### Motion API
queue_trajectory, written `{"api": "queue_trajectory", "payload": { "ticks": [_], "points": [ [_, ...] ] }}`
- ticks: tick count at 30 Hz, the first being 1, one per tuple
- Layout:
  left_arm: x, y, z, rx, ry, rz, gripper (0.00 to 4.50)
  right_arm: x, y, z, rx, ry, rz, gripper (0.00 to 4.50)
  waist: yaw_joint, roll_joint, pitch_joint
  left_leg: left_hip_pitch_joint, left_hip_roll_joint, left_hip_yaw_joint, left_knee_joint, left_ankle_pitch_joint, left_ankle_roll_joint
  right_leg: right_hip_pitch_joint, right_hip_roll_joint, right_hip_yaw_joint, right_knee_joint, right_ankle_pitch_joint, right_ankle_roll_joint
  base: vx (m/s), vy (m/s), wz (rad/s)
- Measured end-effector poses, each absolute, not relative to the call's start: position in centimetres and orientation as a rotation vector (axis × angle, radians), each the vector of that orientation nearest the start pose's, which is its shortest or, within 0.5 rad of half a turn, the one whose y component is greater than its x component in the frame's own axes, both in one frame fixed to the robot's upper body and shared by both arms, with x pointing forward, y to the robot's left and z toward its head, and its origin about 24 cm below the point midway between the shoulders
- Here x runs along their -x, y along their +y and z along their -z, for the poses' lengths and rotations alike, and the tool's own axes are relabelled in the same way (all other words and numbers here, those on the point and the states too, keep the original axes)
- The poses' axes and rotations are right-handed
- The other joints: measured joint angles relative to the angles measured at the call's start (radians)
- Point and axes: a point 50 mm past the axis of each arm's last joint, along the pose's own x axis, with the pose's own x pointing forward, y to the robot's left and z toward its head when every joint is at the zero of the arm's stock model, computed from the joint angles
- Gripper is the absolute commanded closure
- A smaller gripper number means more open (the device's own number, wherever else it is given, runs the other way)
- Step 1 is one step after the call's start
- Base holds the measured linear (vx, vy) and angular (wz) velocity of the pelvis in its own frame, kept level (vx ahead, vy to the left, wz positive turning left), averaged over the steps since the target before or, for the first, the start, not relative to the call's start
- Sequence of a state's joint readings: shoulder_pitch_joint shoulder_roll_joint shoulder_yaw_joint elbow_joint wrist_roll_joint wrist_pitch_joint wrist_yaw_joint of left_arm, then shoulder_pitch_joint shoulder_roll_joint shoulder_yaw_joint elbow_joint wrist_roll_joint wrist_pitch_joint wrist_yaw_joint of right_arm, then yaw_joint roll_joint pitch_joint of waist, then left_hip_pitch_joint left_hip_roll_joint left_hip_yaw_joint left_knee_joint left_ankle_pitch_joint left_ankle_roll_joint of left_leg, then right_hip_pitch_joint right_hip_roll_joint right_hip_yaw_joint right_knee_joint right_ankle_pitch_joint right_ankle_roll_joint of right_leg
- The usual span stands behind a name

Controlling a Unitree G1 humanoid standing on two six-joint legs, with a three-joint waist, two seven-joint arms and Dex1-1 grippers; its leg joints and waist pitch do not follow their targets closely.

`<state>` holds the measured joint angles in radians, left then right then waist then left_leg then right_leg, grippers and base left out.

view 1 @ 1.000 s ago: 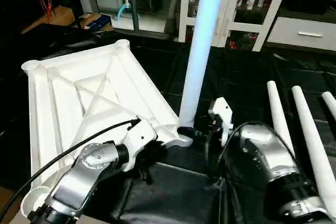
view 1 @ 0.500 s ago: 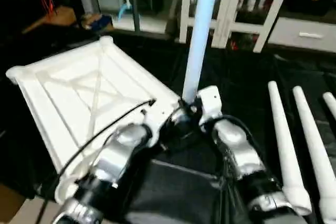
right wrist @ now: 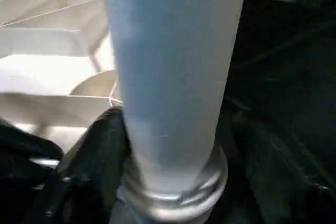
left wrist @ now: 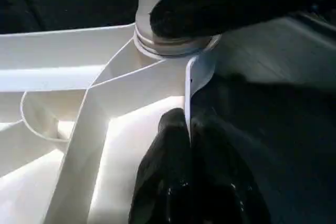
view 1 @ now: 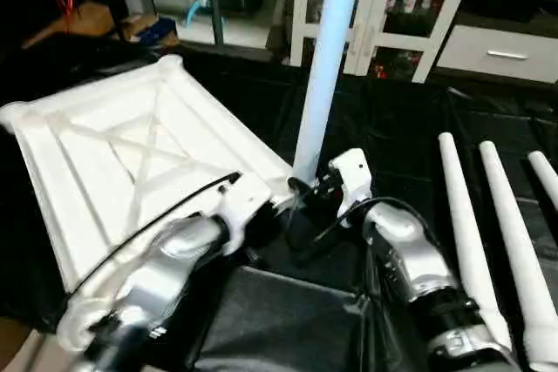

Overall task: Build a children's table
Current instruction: Rotate leg to tighten

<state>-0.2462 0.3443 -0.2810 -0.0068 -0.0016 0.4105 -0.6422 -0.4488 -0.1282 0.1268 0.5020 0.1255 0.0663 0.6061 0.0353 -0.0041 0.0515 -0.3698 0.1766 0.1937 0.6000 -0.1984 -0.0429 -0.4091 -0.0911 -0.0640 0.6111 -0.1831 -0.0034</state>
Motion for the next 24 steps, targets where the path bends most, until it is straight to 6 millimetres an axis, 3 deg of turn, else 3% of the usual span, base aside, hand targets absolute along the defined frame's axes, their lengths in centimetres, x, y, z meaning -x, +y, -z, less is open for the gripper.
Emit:
{"api": "queue_trajectory", "payload": {
  "ticks": [10, 24],
  "points": [
    [-25.8, 13.3, -5.4, -0.356, 0.353, 0.965, 4.50, -31.2, -11.3, -4.9, 0.067, 0.187, -1.009, 1.01, 0.025, -0.008, 0.004, -0.003, 0.000, 0.003, 0.003, 0.001, 0.002, -0.002, -0.001, 0.001, 0.002, 0.000, -0.001, 0.000, 0.000, 0.00],
    [-25.8, 13.6, -5.5, -0.365, 0.365, 0.993, 4.50, -31.4, -12.2, -5.8, 0.117, 0.177, -1.108, 1.01, 0.026, -0.010, 0.005, -0.003, 0.000, 0.003, 0.007, 0.000, 0.000, -0.001, -0.001, 0.001, 0.003, 0.003, -0.004, 0.000, 0.000, 0.00]
  ]
}}
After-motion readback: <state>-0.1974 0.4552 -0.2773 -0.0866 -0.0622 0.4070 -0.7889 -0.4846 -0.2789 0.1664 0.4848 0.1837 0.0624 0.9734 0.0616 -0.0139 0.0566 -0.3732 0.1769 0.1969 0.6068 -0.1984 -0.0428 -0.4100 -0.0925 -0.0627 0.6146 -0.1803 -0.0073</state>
